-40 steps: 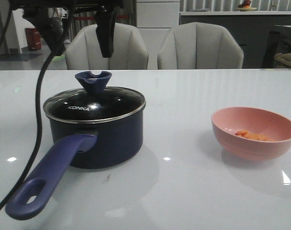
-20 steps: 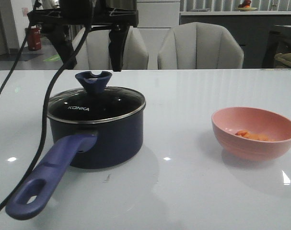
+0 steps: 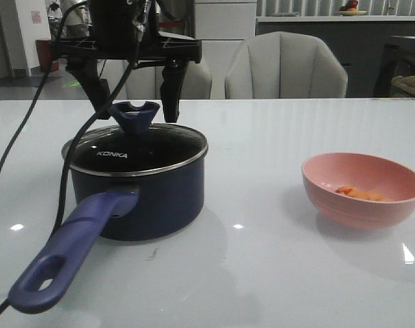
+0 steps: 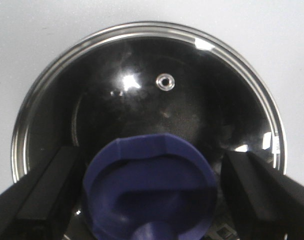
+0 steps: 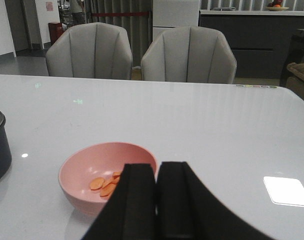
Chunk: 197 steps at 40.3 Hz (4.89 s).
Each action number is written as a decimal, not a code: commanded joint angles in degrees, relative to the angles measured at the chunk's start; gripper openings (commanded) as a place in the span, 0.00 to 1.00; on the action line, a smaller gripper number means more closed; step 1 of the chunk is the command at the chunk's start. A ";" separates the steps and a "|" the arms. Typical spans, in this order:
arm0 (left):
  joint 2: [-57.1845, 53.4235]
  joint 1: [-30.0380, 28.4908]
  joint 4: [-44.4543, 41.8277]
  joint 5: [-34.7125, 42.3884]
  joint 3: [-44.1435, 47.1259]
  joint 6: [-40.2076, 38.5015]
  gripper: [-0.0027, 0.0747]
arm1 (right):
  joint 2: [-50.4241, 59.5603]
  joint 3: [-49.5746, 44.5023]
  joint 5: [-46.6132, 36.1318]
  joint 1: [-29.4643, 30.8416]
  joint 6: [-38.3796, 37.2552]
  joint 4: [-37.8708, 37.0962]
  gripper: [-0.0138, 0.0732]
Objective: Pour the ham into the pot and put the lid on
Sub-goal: 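Lower the left gripper onto the purple lid knob and close it, then lift the glass lid off the pot with the left gripper, then set the lid on the table beside the pot and release it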
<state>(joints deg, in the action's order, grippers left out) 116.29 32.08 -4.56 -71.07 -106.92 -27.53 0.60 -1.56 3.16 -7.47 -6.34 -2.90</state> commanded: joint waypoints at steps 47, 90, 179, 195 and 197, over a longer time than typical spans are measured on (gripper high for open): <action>-5.55 0.07 -0.16 -1.56 -1.36 -0.68 0.37 | 1.17 0.29 -4.45 0.24 0.01 -0.40 0.33; -17.91 -28.15 -2.45 5.59 16.20 12.88 0.37 | 1.16 0.29 -4.16 0.24 0.01 -0.40 0.33; -50.05 -24.23 3.99 26.57 44.19 23.89 0.83 | 1.16 0.29 -3.47 0.24 0.01 -0.40 0.33; -80.01 -23.85 4.56 48.60 69.73 23.89 0.83 | 1.11 0.29 -3.16 0.24 0.01 -0.40 0.33; -83.82 -23.33 4.24 50.84 72.32 23.89 0.83 | 1.11 0.29 -3.16 0.24 0.01 -0.40 0.33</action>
<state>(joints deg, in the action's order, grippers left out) 37.76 7.88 -0.58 -28.39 -36.57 -3.64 0.60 -1.56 4.14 -7.47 -6.34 -2.90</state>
